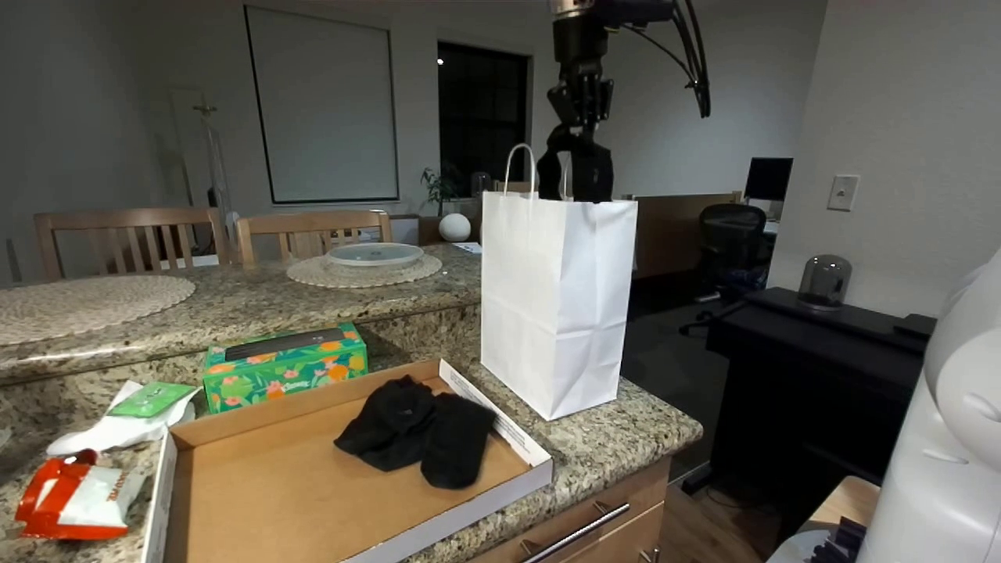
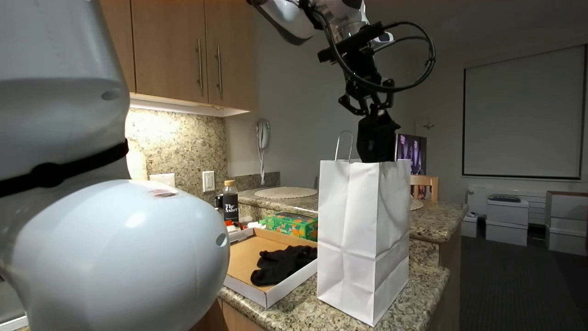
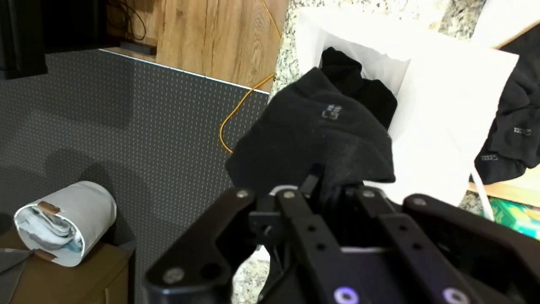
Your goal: Put the socks in the bag
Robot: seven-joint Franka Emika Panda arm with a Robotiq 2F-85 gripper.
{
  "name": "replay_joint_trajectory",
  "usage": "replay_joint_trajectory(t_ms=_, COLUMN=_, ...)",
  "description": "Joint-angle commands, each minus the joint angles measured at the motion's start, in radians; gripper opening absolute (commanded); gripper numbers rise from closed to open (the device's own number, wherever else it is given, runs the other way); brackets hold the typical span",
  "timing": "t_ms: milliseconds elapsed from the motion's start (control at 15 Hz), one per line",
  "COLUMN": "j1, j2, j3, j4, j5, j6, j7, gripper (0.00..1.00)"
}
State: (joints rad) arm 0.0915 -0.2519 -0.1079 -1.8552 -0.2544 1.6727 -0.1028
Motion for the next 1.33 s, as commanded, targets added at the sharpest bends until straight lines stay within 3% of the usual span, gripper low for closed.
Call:
replay_joint_trajectory(t_ms=0, j1=-0.029, j2=0.057, j3=0.046, j4=0.047, j5=0.011, j6=-0.01, j7=-0.031, gripper=0.09)
replay_joint_trajectory(t_ms=267, j1=-0.022, j2=0.088, j3=0.096, j4=0.111, j5=-0.011, j6=-0.049, j7=0.036, gripper=0.07)
replay_joint_trajectory(t_ms=333, j1=-0.021, j2=0.09, j3=0.109, j4=0.125, j5=-0.014, j6=-0.063, j7=0.066, gripper=0.34)
replay_joint_trajectory(t_ms=467, j1=-0.018, j2=0.094, j3=0.135, j4=0.157, j5=-0.027, j6=-0.109, j7=0.121, gripper=0.39)
replay_joint_trajectory(t_ms=800, j1=-0.015, j2=0.097, j3=0.179, j4=0.241, j5=-0.016, j6=-0.239, j7=0.257, gripper=0.72)
replay_joint_trajectory(t_ms=1067, j1=0.014, j2=0.088, j3=0.228, j4=0.275, j5=-0.024, j6=-0.216, j7=0.274, gripper=0.98)
replay_joint_trajectory(t_ms=1267, j1=0.05, j2=0.112, j3=0.285, j4=0.302, j5=-0.019, j6=-0.177, j7=0.245, gripper=1.0)
